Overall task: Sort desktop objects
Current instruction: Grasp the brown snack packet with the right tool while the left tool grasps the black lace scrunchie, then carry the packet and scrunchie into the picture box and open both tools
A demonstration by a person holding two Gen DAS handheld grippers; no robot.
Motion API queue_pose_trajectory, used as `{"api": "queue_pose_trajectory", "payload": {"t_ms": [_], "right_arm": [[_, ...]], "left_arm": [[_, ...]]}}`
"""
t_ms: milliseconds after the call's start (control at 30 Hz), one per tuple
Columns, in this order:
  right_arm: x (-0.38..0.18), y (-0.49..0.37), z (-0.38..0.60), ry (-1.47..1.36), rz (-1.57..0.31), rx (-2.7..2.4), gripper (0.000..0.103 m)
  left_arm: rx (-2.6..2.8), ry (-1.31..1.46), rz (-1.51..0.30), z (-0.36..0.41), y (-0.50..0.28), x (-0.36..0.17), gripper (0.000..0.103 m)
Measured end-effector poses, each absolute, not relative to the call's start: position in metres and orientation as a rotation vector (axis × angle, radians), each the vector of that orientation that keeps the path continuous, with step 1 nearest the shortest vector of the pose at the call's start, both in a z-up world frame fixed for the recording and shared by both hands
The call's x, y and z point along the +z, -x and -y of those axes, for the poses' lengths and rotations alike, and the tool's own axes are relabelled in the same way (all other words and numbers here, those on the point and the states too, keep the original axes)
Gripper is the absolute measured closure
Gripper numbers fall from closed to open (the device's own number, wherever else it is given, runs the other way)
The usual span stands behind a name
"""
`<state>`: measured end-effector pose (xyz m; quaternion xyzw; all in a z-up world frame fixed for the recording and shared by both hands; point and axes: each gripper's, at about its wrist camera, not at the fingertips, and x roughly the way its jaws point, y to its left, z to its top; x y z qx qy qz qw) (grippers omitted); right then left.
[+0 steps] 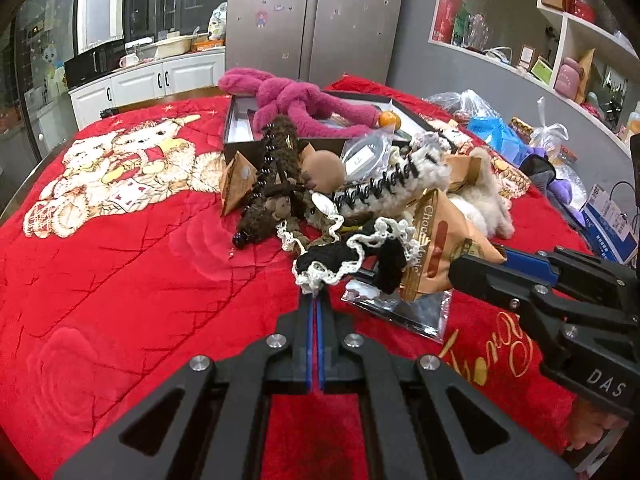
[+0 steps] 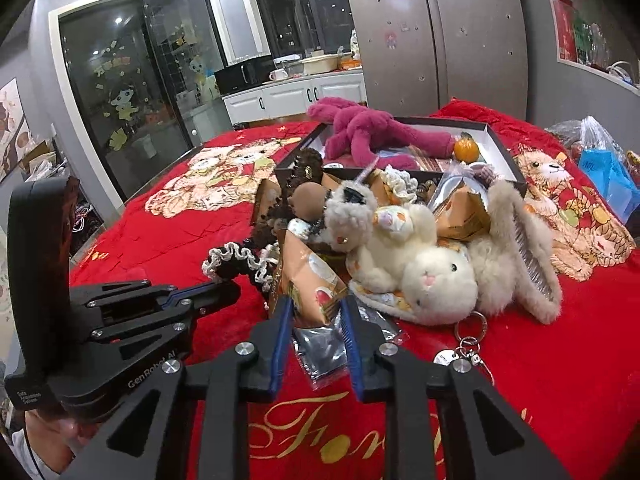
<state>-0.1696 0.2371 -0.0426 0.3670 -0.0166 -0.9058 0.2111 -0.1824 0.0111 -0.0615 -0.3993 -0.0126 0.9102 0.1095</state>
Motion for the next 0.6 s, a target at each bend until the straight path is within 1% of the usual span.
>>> {"api": "queue_pose_trajectory", "payload": {"t_ms": [400,600], "right_arm": [[-0.008,0.14,-0.235,-0.927,0.017,-2.555,0.078],[0.001,0.134,-0.243,-0.91,0.042,-2.582,0.078]], "left_arm": [[2.712,1.074,0.054,-0.012,0.157,-0.027,0.102],[2.723,1.038,0.053,-0.017,0.155,-0.014,0.102]]}}
